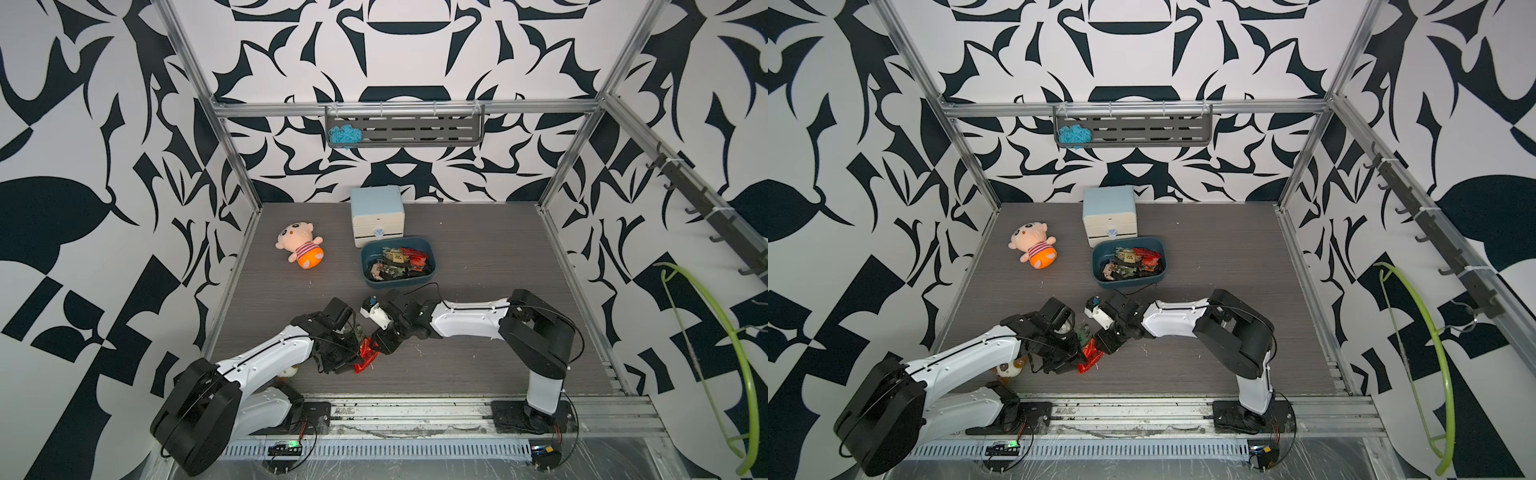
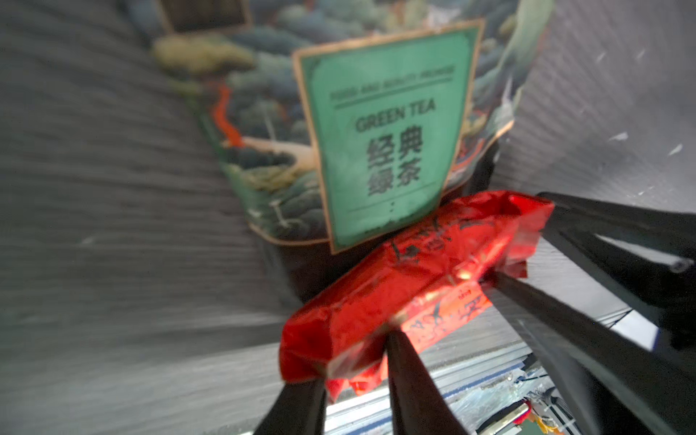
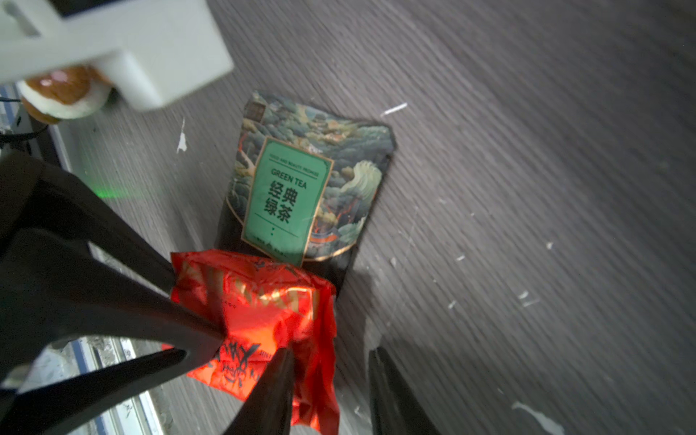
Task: Put the tea bags into the storage box
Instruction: Pick up the tea bag from the center of the board, then place the tea bag in the storage box.
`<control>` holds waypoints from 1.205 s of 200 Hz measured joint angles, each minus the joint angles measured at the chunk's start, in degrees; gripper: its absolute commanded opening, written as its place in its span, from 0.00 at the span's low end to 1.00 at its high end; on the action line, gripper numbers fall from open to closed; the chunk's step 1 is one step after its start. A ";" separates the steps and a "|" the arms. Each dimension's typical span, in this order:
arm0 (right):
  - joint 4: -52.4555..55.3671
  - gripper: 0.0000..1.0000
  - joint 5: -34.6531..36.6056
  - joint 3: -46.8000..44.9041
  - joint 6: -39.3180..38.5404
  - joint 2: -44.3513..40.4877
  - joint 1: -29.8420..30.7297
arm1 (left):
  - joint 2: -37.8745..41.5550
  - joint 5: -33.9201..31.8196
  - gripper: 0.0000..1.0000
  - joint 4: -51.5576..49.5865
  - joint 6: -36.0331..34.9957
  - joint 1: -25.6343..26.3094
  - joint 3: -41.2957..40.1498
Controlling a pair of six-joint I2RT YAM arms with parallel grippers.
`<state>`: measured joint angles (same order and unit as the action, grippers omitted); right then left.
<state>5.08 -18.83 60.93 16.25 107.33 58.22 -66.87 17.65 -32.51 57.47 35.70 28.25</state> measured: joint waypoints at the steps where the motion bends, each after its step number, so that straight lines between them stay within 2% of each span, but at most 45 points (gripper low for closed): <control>1: 0.00 0.37 0.00 0.00 0.00 0.00 0.00 | 0.00 0.02 0.29 0.02 -0.02 0.00 0.00; 37: -0.39 0.37 2.01 -1.44 -0.31 -1.66 0.00 | 0.98 0.76 0.11 -0.22 -0.37 0.00 0.37; 74: -2.47 0.40 10.82 -7.96 -0.76 -11.56 0.07 | 3.89 1.07 0.00 -3.26 -1.84 0.04 2.73; 99: -6.34 0.48 21.40 -15.52 -0.50 -22.29 0.04 | 5.16 1.01 0.00 -5.77 -2.71 0.04 5.29; 128: -9.62 0.53 35.34 -23.74 0.31 -34.64 -0.04 | 5.05 0.59 0.00 -8.92 -4.37 0.04 9.99; 153: -10.69 0.56 46.16 -28.89 1.73 -43.19 -1.07 | 2.95 -0.50 0.00 -11.80 -6.27 0.04 16.70; 174: -10.43 0.56 52.39 -31.63 3.82 -48.35 -3.23 | -0.31 -3.15 0.00 -14.01 -8.04 0.04 24.20; 203: -9.22 0.57 54.18 -32.50 7.26 -51.19 -8.83 | -6.38 -7.41 0.00 -14.08 -10.12 -0.02 34.56; 241: -7.43 0.56 50.05 -32.50 11.30 -49.42 -17.27 | -20.65 -10.40 0.00 -12.63 -12.61 -1.42 48.24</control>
<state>-2.35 31.22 28.42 27.55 57.91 40.95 -87.53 7.25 -45.15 44.86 34.28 76.49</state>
